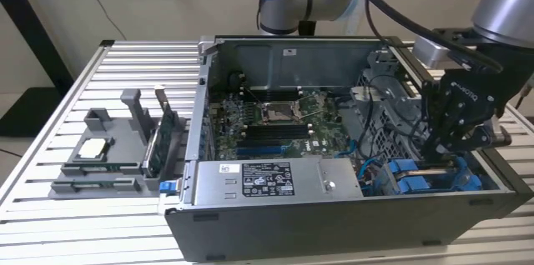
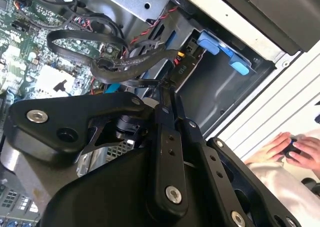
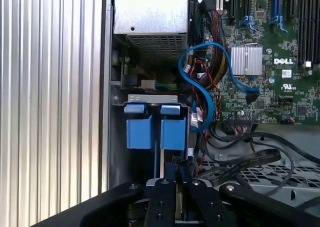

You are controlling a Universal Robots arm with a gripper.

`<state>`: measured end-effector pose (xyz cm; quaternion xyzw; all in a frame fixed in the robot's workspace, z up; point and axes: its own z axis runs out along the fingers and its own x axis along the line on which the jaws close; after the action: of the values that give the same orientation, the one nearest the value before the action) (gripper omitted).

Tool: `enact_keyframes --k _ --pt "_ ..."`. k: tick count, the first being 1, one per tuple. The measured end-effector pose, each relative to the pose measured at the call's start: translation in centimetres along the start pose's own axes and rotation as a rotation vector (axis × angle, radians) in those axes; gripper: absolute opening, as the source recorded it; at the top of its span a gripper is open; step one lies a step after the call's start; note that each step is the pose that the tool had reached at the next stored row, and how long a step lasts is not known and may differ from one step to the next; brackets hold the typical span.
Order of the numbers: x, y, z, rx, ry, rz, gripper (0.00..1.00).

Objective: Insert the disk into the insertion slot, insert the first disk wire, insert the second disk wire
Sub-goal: 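Insert the second disk wire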

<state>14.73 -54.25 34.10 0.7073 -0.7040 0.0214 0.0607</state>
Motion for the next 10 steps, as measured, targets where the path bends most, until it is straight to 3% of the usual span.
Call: enact_keyframes --k 5,7,9,10 --pt "-0.1 -0.04 0.63 0.0001 0.0027 0.0 0.15" --pt "-0.12 -0.05 0.75 0.0 0.0 0.0 0.17" --pt "-0.09 -0.03 0.52 0.0 -0.0016 0.0 0.17" --pt "-0.05 -0.01 0.18 0.0 -0.0004 0.0 0.24"
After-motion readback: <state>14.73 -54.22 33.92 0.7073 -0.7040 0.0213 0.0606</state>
